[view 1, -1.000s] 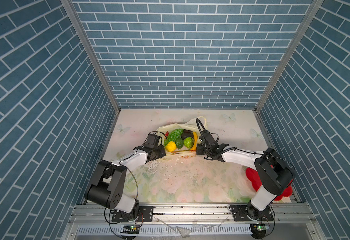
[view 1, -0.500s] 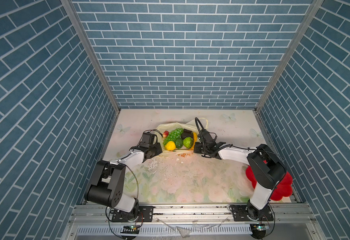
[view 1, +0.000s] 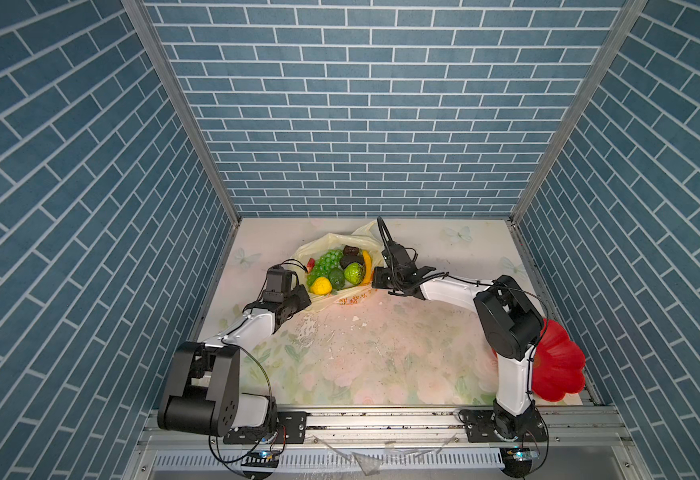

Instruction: Take the fake fruits out of the plastic bag

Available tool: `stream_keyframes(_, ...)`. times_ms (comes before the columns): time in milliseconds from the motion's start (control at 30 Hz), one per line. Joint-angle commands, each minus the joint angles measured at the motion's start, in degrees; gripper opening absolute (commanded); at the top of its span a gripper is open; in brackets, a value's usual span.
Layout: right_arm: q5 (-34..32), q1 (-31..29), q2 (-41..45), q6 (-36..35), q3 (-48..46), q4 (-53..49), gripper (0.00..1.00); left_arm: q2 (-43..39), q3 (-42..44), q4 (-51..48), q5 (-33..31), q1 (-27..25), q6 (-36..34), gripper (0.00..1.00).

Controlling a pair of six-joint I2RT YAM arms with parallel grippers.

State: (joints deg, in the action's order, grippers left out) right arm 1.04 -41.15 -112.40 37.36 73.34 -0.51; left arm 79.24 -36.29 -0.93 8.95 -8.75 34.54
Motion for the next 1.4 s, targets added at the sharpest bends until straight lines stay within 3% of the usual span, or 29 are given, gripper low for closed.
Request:
stream_keyframes(0,-2.0,0.9,5.3,-0.6,-5.2,-2.2,0.01,0.9,1.4,1.7,0.6,-2.2,-1.8,0.02)
stream_keyframes(200,-0.6,0.8,8.2,1.3,-8.3,-2.6,0.08,-0.1,2.6,3.0,0.7,-3.0,-2.9,0.02)
stream_keyframes(267,-0.4,0.9,10.0,0.7,-6.5,-6.6,0.18,-0.6,3.0,3.6,0.8,-3.2,-3.3,0.02)
stream_keyframes(367,-1.3,0.9,14.3,-1.4,-2.8,-18.2,0.4,-1.4,3.5,4.5,0.8,-3.4,-4.0,0.02)
stream_keyframes(500,-9.2,1.0,21.7,-3.5,-1.9,-35.6,0.61,-2.2,4.2,5.4,0.9,-3.5,-4.2,0.02)
stream_keyframes(667,-15.2,4.3,31.5,-2.5,-3.9,-54.6,0.64,-3.6,4.5,5.0,1.7,-3.5,-4.2,0.02)
stream_keyframes(867,-19.0,12.7,41.8,2.3,-11.4,-65.8,0.69,-2.9,3.6,4.5,2.3,-3.9,-4.4,0.02)
stream_keyframes(1033,-18.0,20.9,47.7,3.8,-19.8,-65.2,0.82,-2.2,3.2,4.2,1.9,-4.1,-4.7,0.02)
stream_keyframes(1133,-17.2,23.2,49.3,4.2,-21.8,-62.2,0.99,-1.6,3.0,4.4,2.4,-4.1,-4.8,0.02)
stream_keyframes(1367,-11.5,30.8,49.4,7.8,-29.5,-53.5,0.99,-1.5,2.9,4.2,2.1,-4.2,-5.1,0.02)
